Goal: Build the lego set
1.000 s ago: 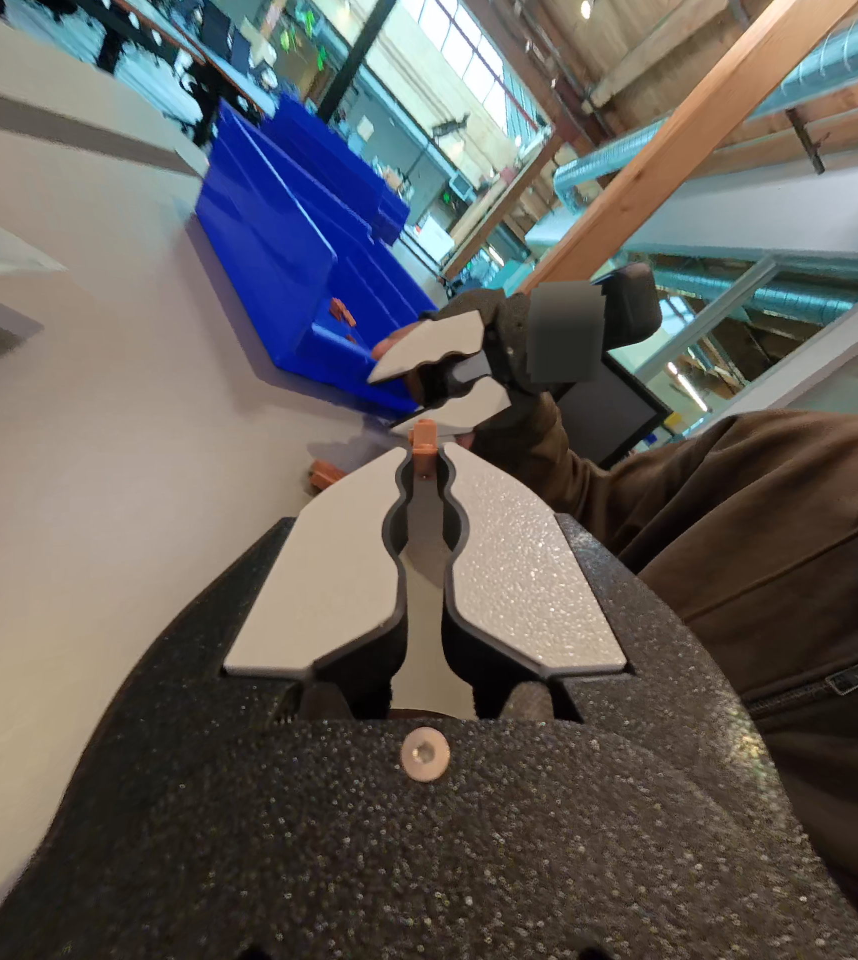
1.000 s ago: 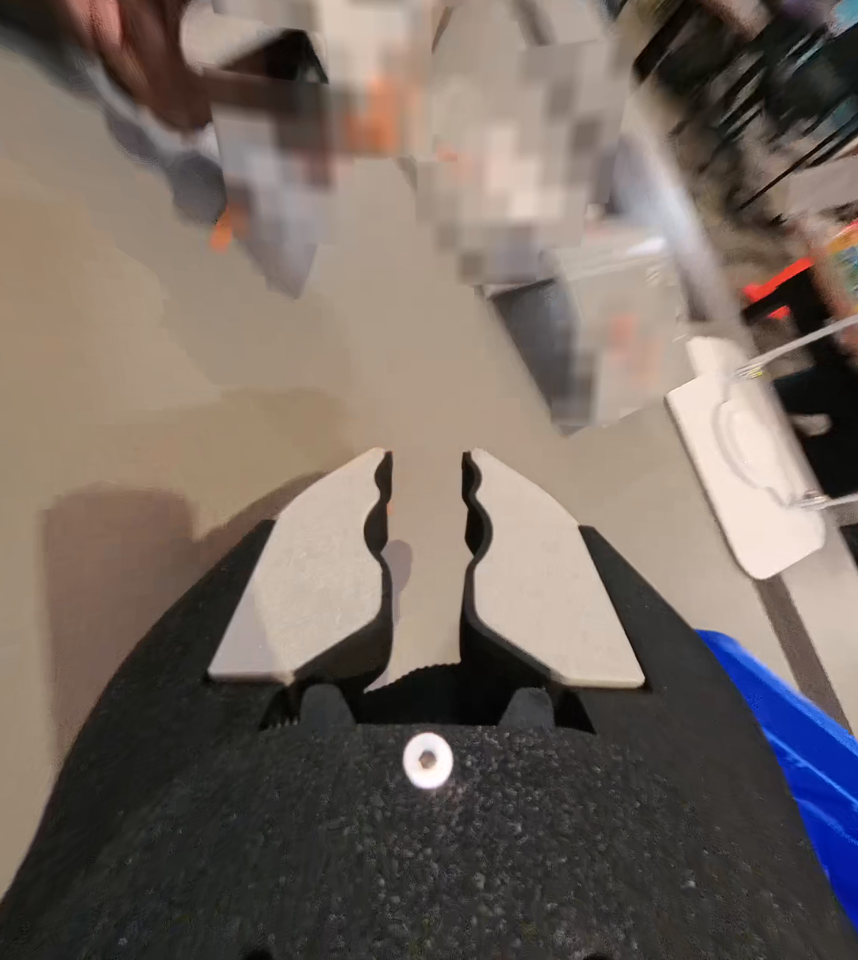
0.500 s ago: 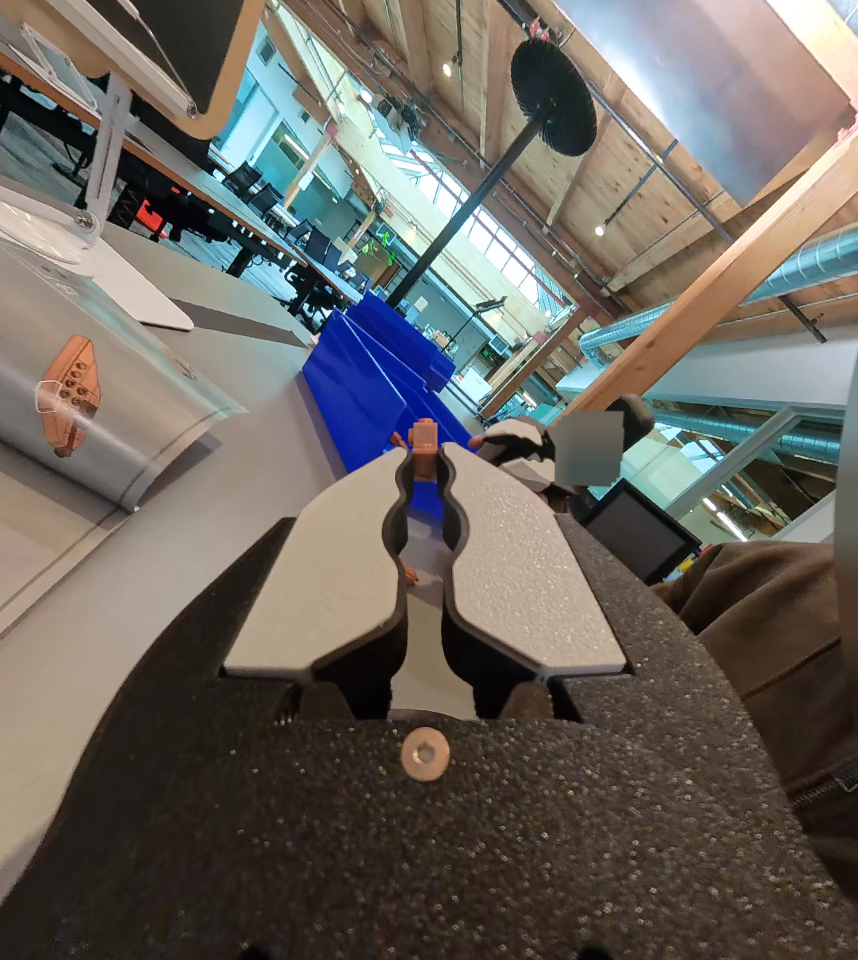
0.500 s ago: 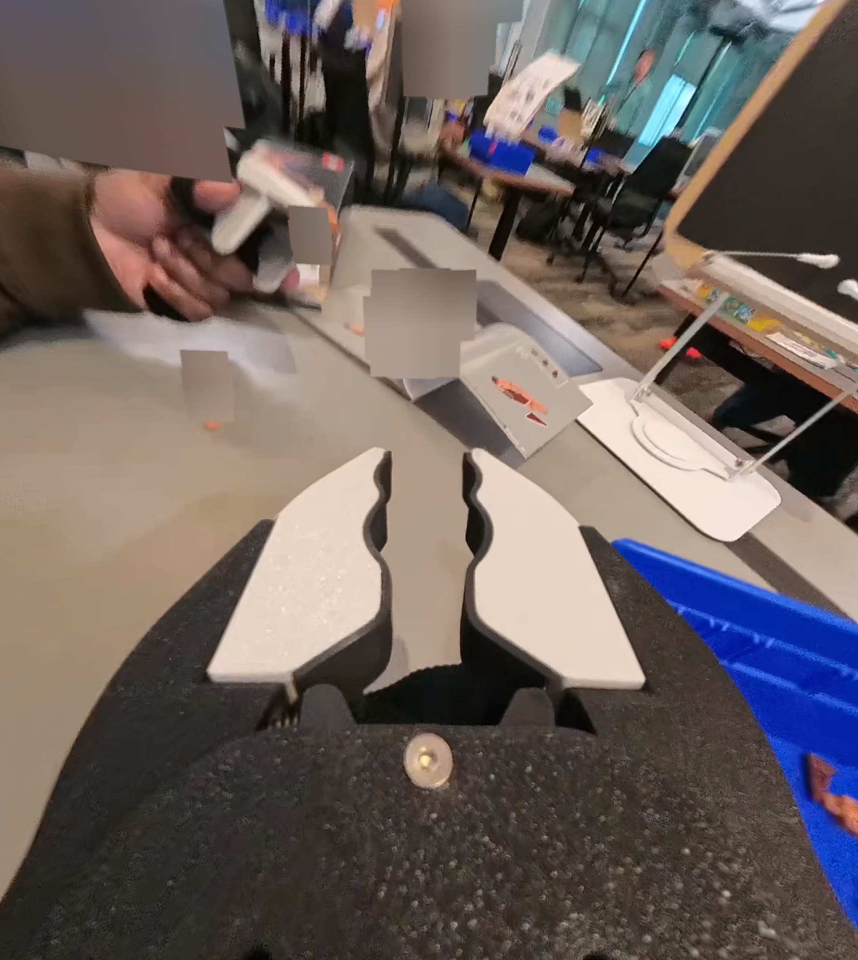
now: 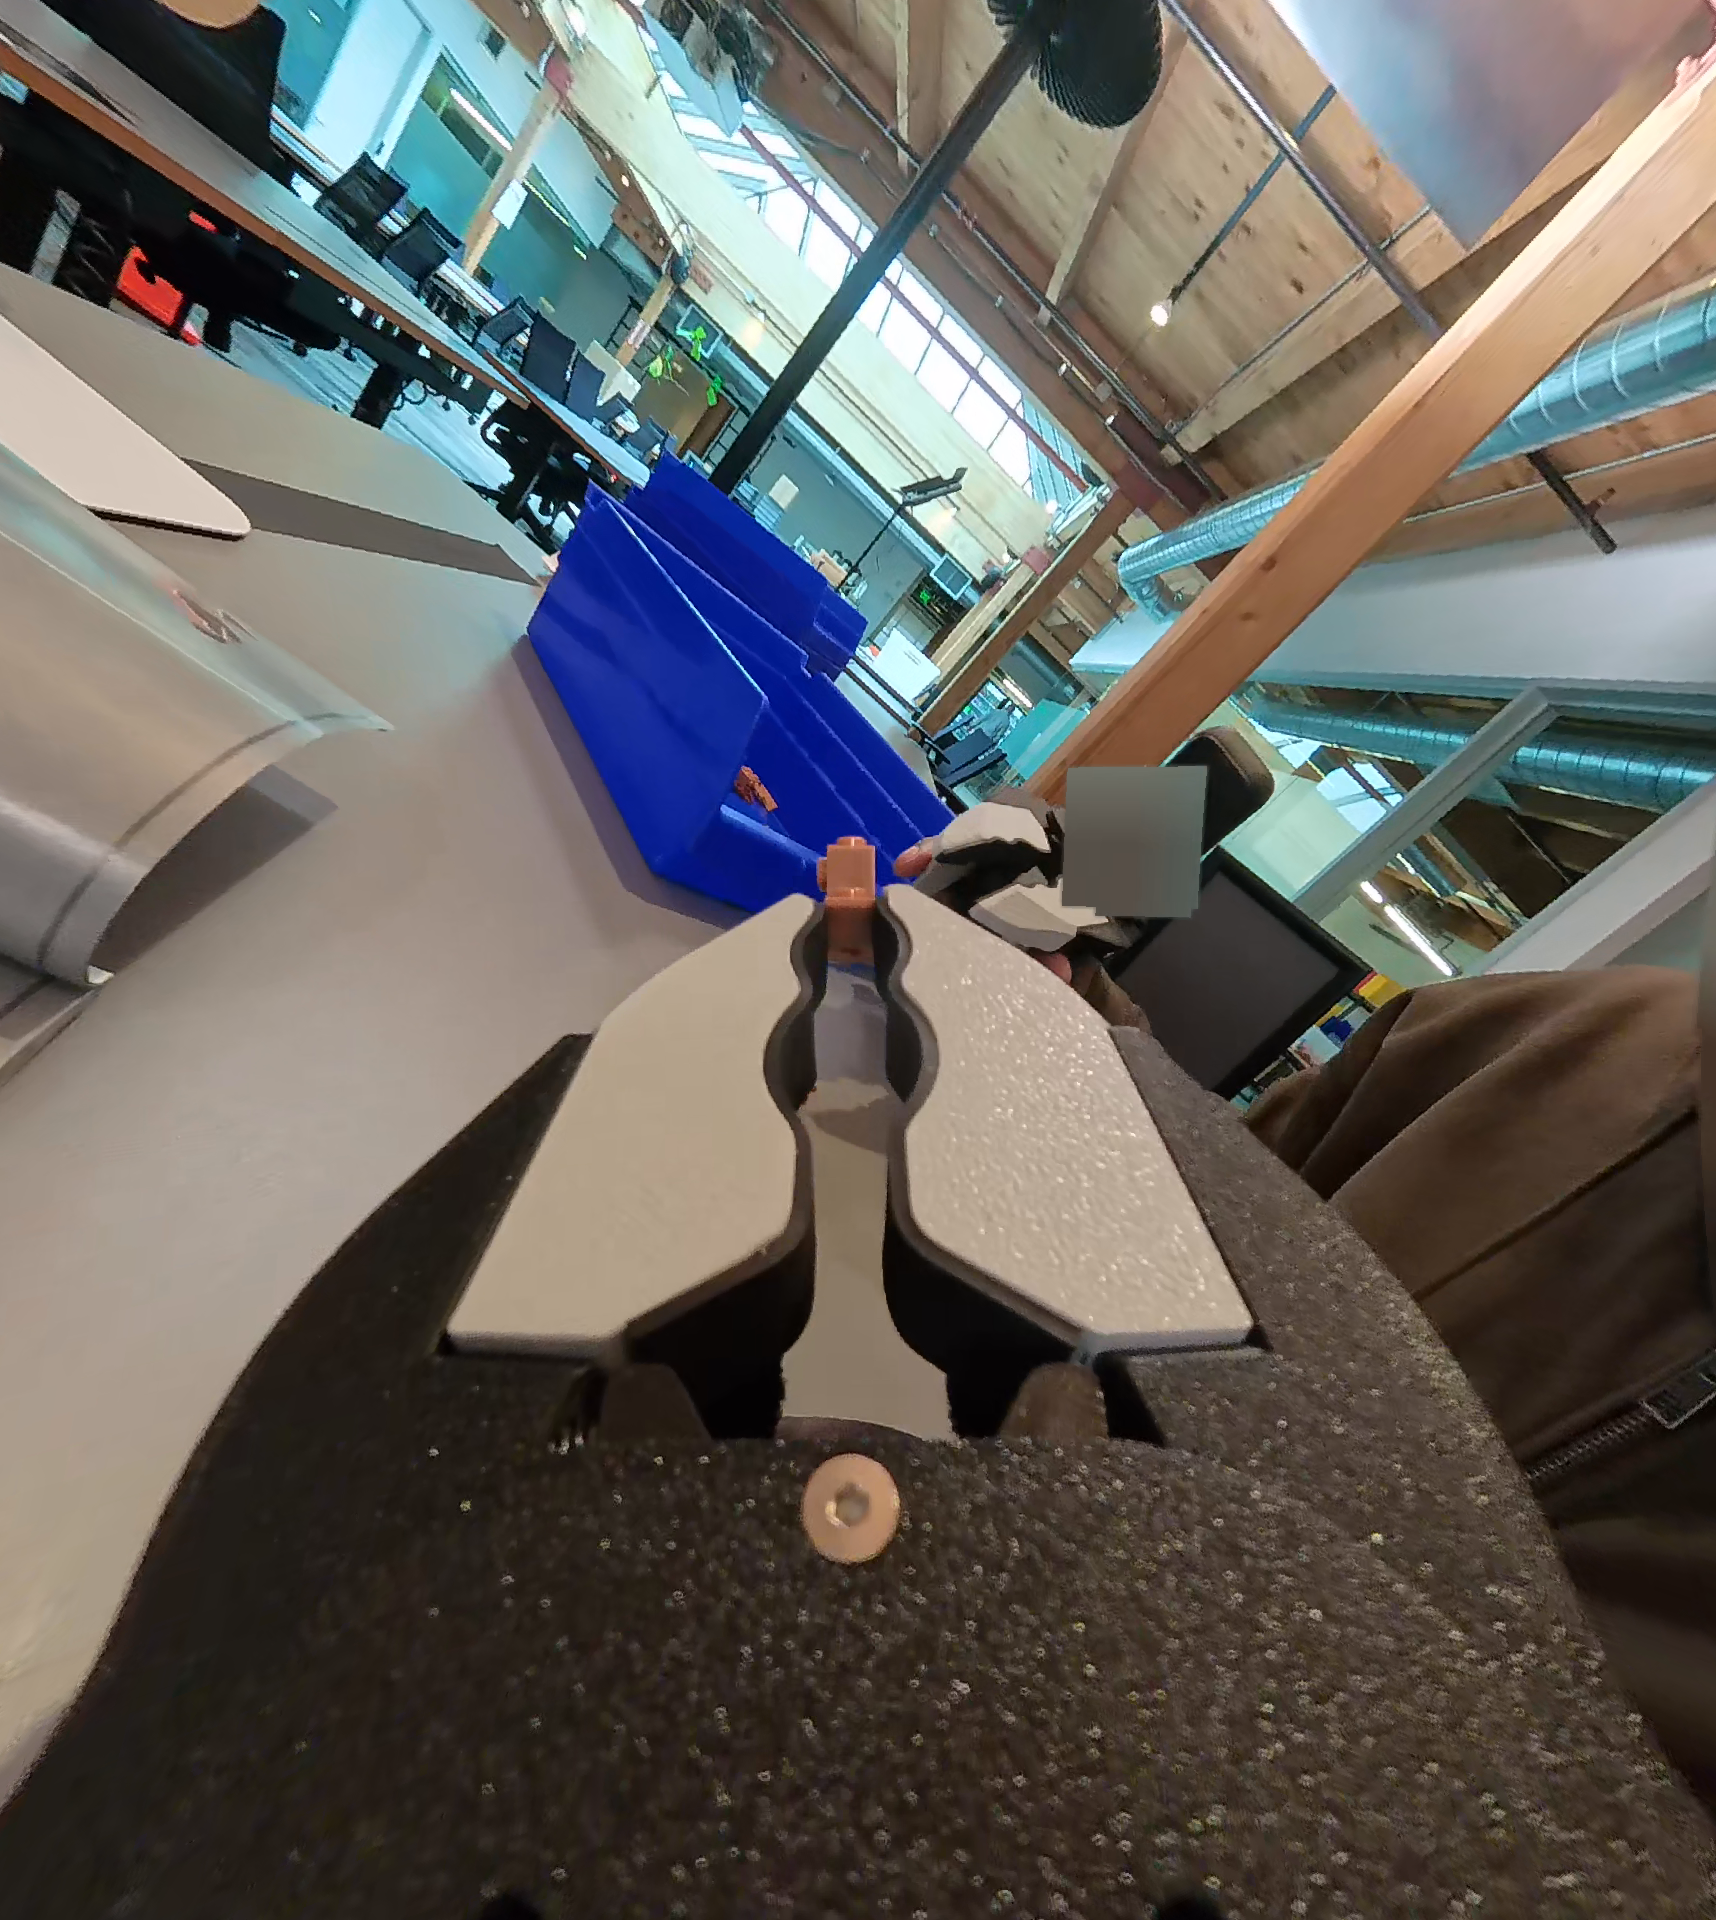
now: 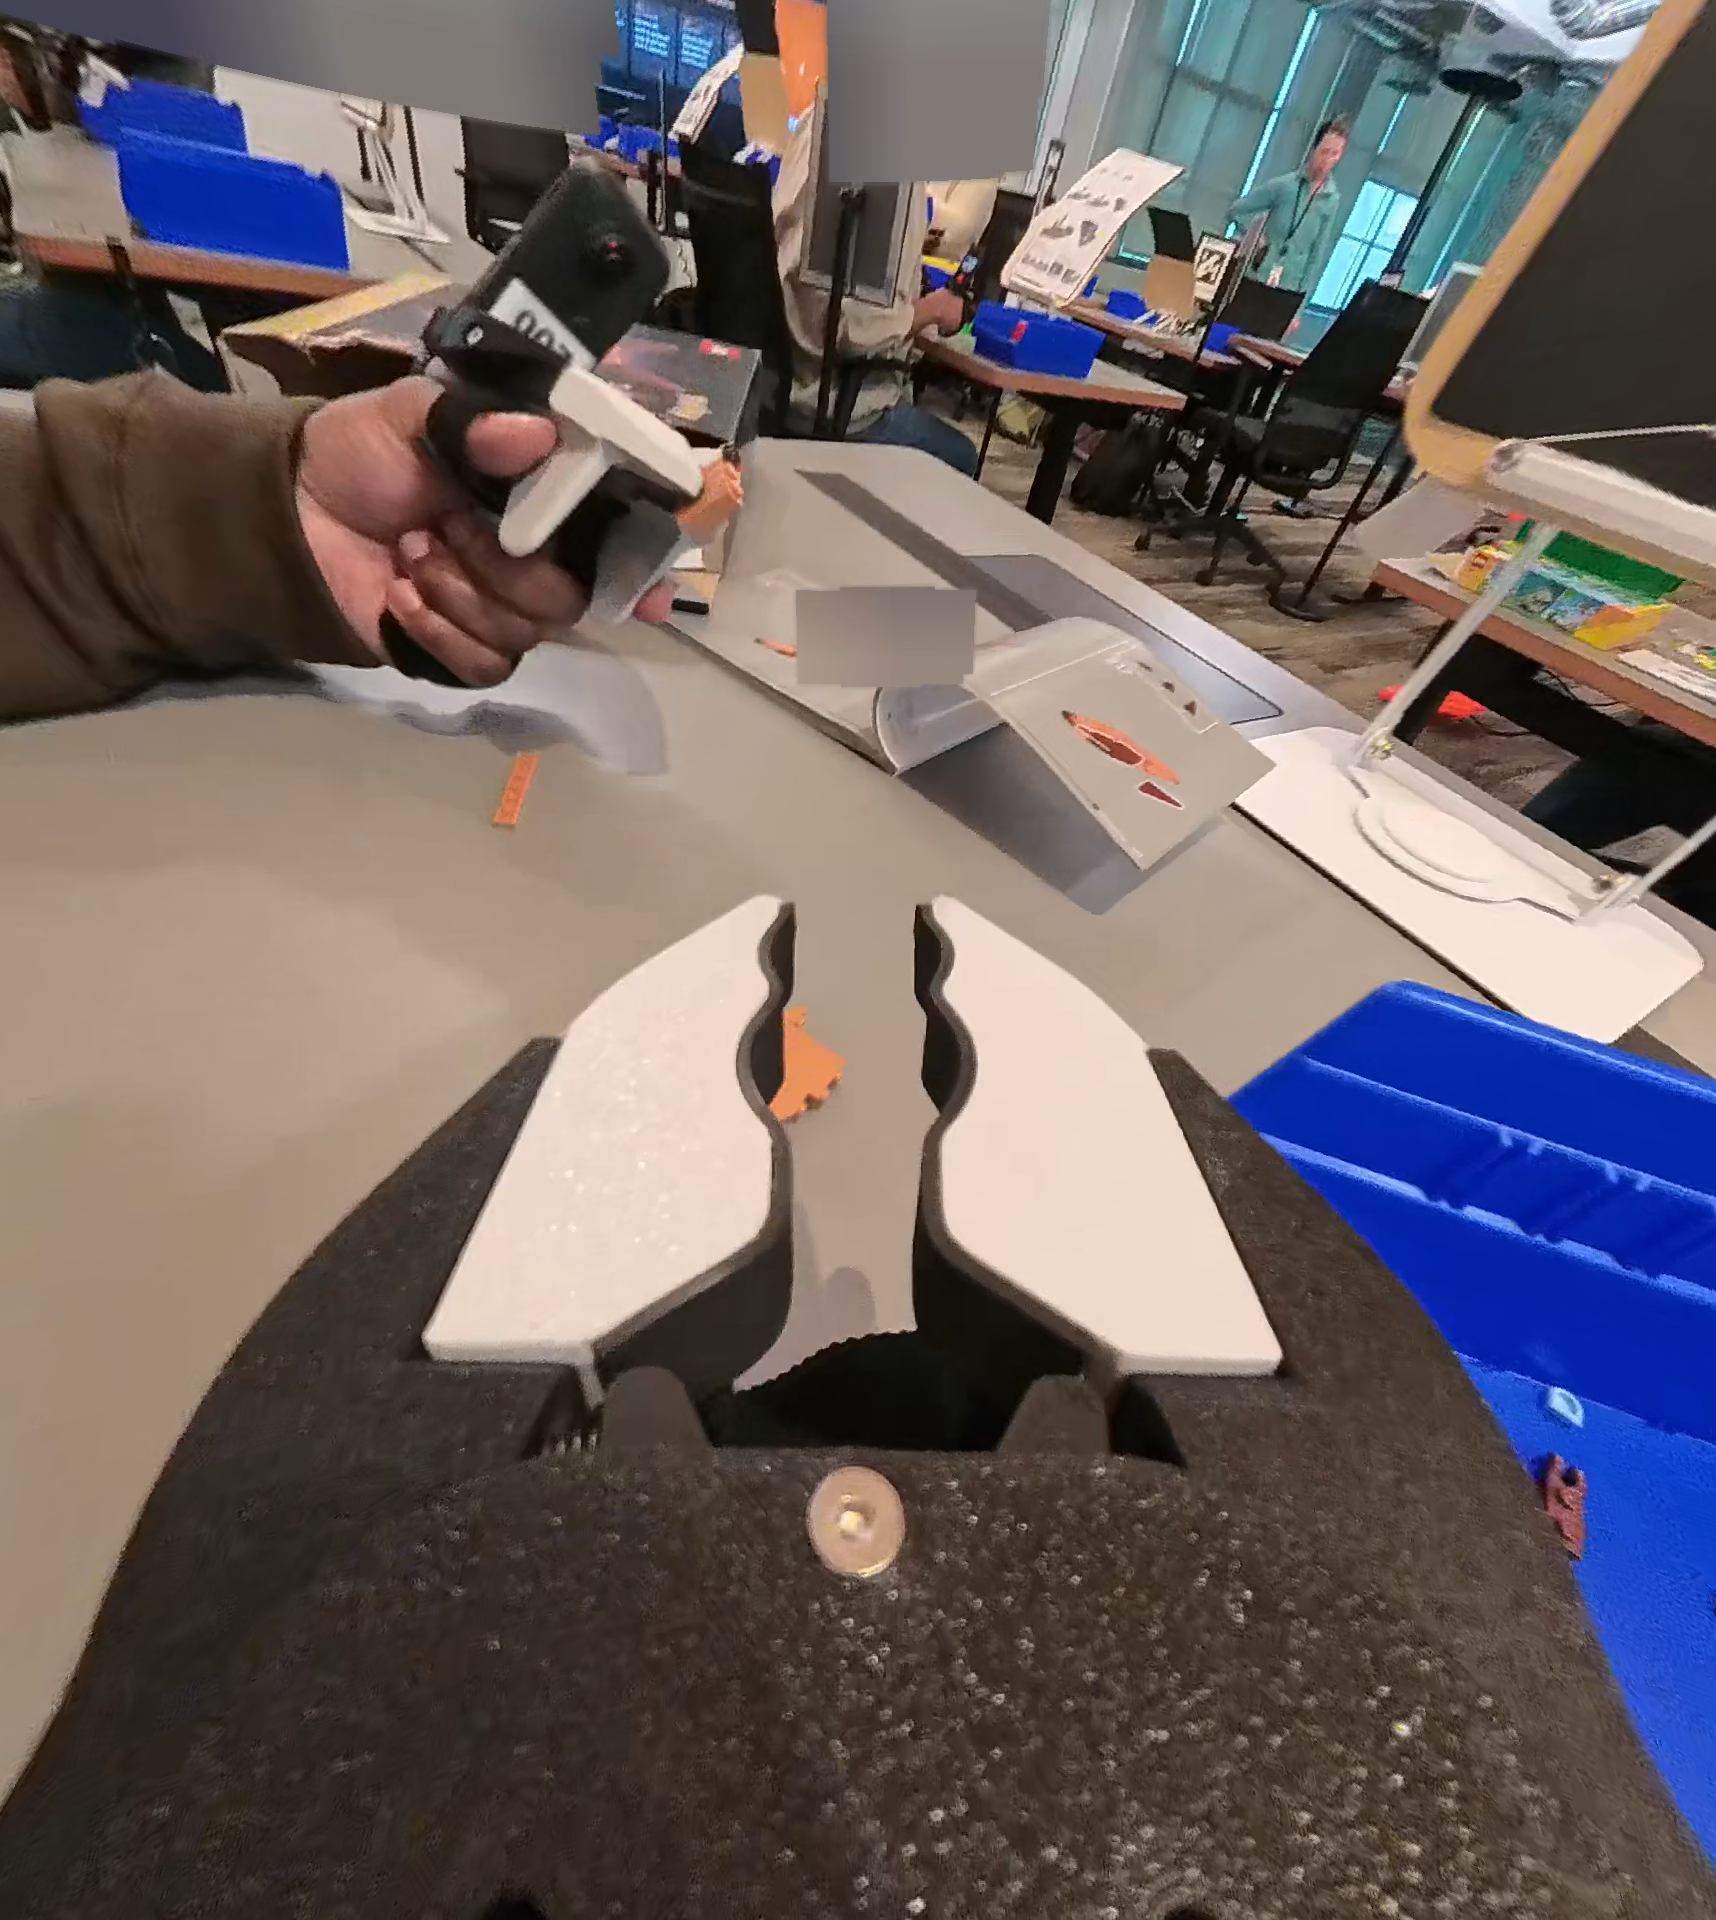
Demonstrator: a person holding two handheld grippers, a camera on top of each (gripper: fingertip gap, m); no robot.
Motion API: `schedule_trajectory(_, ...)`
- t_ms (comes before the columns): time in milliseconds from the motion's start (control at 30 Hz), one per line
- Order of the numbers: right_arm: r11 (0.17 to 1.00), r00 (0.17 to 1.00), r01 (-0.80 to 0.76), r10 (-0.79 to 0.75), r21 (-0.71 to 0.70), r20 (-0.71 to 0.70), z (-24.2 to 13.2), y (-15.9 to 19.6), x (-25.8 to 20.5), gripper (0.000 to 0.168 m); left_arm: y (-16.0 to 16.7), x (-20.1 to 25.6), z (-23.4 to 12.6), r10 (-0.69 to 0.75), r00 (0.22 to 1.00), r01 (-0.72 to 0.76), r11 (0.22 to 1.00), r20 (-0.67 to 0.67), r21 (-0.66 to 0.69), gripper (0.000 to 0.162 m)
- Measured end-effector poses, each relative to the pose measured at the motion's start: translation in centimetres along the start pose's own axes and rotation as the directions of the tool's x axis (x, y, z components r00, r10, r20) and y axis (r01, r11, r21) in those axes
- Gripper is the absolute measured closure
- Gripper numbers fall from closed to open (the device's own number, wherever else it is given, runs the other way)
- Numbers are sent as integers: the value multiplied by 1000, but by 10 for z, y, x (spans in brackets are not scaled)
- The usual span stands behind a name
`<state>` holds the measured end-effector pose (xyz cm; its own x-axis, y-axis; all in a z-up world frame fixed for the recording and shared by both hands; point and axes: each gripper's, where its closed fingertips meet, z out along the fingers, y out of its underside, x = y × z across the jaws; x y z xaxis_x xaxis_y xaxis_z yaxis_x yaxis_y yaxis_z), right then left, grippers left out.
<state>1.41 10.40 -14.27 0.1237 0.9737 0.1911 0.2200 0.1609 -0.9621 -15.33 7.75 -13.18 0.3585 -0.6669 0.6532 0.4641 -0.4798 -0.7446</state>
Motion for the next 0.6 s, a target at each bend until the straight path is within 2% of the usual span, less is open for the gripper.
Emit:
schedule_trajectory(167, 999, 1000, 19, -20, -27, -8, 5, 6, -2, 147, 8, 2, 5, 31, 999, -31, 998, 4, -47, 154)
schedule_trajectory(400, 979, 996, 48, -63, -198, -69, 20, 41, 3, 147, 34, 8, 21, 88, 996, -87, 981, -1, -174, 154)
schedule_trajectory(600, 958, 993, 65, -89, -278, -73, 29, 60, 0, 147, 31, 11, 19, 95, 995, -94, 981, -3, -169, 154)
